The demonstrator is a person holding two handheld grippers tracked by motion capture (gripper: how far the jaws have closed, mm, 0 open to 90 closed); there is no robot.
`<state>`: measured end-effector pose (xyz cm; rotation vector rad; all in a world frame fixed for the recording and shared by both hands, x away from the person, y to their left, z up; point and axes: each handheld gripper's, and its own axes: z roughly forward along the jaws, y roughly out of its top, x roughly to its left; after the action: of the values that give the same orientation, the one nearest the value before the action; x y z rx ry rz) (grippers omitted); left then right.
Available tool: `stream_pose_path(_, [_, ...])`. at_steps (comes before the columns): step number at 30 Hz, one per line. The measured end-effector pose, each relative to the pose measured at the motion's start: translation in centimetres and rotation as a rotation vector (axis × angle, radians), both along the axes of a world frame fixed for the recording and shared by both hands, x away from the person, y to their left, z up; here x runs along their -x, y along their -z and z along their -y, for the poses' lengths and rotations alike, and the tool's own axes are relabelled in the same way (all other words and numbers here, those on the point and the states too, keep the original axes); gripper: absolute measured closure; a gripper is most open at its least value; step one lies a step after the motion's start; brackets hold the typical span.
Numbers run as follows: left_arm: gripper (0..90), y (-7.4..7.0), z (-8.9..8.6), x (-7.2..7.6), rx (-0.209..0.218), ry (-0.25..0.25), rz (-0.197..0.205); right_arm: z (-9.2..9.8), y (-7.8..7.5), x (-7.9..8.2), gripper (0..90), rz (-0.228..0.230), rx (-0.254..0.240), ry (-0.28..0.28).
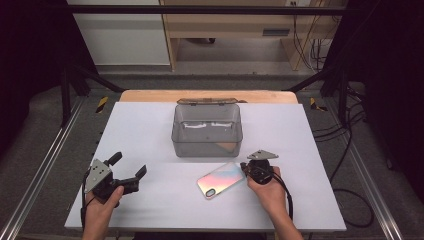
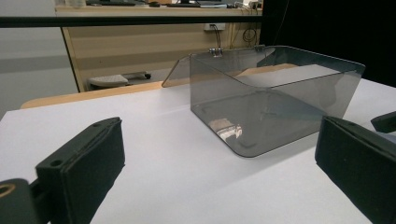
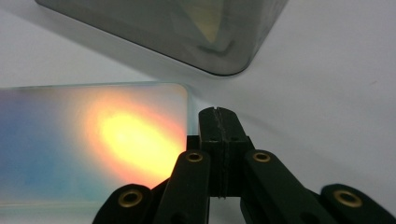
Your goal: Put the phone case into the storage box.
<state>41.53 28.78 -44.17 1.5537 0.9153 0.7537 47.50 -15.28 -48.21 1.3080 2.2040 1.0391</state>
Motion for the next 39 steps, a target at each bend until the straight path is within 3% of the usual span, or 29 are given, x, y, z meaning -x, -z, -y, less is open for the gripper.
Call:
stream_pose_path(8, [1.6, 0.0, 0.0, 0.0, -0.003, -0.001, -0.001, -0.5, 0.2, 0.4, 90.0, -0.015, -0.001, -0.019])
stream_pose_path(21, [1.6, 0.0, -0.1, 0.0, -0.002, -0.003, -0.002, -4.7, 0.1, 2.1, 90.0, -0.026, 0.003, -0.111])
stream_pose_path(39, [1.7, 0.0, -0.2, 0.0, -0.001, -0.006, -0.005, -8.1, 0.1, 2.8, 90.0, -0.019, 0.003, -0.180])
